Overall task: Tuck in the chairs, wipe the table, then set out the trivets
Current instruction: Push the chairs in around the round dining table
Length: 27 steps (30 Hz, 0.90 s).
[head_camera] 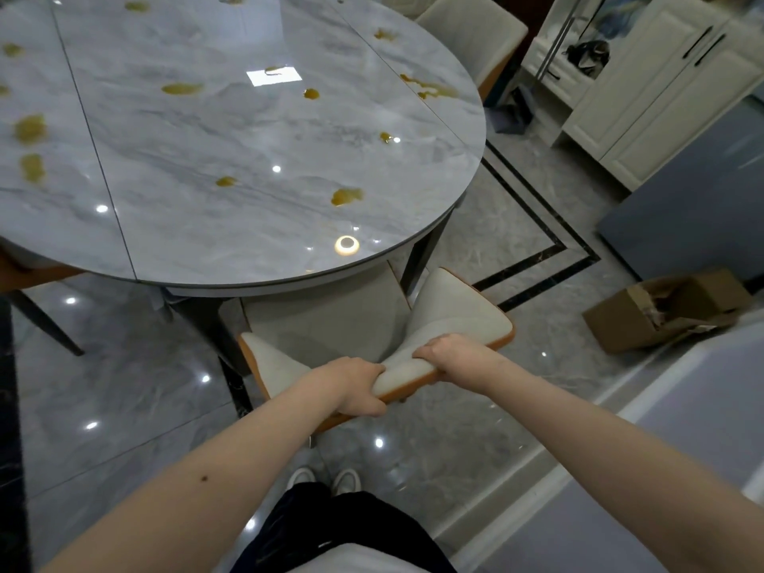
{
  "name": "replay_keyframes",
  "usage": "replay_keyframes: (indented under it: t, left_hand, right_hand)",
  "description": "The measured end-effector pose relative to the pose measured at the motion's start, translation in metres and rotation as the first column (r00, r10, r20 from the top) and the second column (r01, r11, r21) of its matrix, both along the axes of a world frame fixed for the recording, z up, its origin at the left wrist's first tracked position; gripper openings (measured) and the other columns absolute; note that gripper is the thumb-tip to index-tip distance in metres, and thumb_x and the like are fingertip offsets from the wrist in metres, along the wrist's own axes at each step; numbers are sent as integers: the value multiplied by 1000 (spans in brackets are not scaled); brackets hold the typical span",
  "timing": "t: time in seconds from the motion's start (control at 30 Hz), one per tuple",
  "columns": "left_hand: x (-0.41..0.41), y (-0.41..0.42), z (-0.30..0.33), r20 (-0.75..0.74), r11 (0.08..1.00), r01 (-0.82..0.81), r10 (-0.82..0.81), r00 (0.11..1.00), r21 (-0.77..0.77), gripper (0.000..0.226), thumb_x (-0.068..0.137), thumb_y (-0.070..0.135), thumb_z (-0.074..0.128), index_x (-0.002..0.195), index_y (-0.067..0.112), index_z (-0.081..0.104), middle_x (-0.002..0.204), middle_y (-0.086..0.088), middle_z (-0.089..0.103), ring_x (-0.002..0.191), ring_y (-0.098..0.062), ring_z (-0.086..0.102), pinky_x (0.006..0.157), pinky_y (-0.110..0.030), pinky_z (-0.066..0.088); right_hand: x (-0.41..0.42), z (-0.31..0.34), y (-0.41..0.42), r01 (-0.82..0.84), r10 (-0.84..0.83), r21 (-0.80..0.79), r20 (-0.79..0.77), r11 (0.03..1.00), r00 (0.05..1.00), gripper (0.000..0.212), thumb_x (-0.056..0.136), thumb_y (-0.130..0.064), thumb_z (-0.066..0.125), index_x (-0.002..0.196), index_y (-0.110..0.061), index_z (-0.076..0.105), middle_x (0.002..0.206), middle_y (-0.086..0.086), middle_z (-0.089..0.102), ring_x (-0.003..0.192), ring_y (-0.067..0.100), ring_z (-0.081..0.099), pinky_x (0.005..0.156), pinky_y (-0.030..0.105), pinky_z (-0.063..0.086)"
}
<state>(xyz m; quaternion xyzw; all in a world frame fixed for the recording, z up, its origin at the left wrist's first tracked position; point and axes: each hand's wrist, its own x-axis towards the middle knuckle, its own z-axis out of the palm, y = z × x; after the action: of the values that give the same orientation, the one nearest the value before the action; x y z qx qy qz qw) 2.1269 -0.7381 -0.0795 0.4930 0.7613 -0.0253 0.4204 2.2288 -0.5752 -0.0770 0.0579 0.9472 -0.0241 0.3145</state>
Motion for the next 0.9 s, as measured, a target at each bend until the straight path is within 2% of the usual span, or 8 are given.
replay_keyframes:
  t: [0.2,0.43,0.5,0.63,0.73,0.9]
  left_hand:
    - [0,0,-1,4,1000,-11,11,1000,1,70,80,46,56,143,25,33,131,-5,53,115,-26,53,94,-36,45]
    - [-8,11,-5,29,996,30,-28,999,-85,78,67,53,65,137,27,42,125,-2,56,108,-23,56,93,-40,49]
    - [-10,17,-3,31,988,52,-48,998,-144,83,64,54,67,138,26,41,126,-2,55,108,-23,56,94,-40,49]
    - [-15,32,1,58,961,82,-69,996,-265,91,64,55,70,142,24,36,131,0,50,115,-22,51,98,-40,45]
    - [-15,41,2,56,932,97,-82,995,-349,96,59,55,72,142,23,36,132,-1,50,117,-23,51,99,-41,45]
    - [-5,53,-1,6,885,41,-43,999,-463,92,66,37,74,144,21,30,137,-4,46,118,-25,50,96,-39,47]
  right_hand:
    - [-1,3,-2,15,-15,-3,8,1000,1000,39,87,-24,65,125,-23,54,117,3,62,112,21,56,100,39,44]
    - [-5,0,0,54,-53,-13,41,998,998,44,85,-26,68,127,-21,54,119,4,61,114,23,56,101,41,44]
    - [-3,-3,5,28,-26,-33,43,999,999,44,86,-27,67,127,-18,55,120,5,61,112,25,57,99,39,44]
    - [-1,-14,18,-45,44,-57,-21,997,999,35,90,-25,59,122,-12,56,114,10,63,102,28,60,84,35,48]
    - [-10,-18,20,-94,101,-67,94,993,990,47,85,-30,66,127,-14,51,120,9,61,110,27,59,95,39,47]
    - [-5,-26,32,-247,240,-145,-65,958,969,42,84,-32,66,119,-13,52,120,9,61,111,28,57,93,38,45]
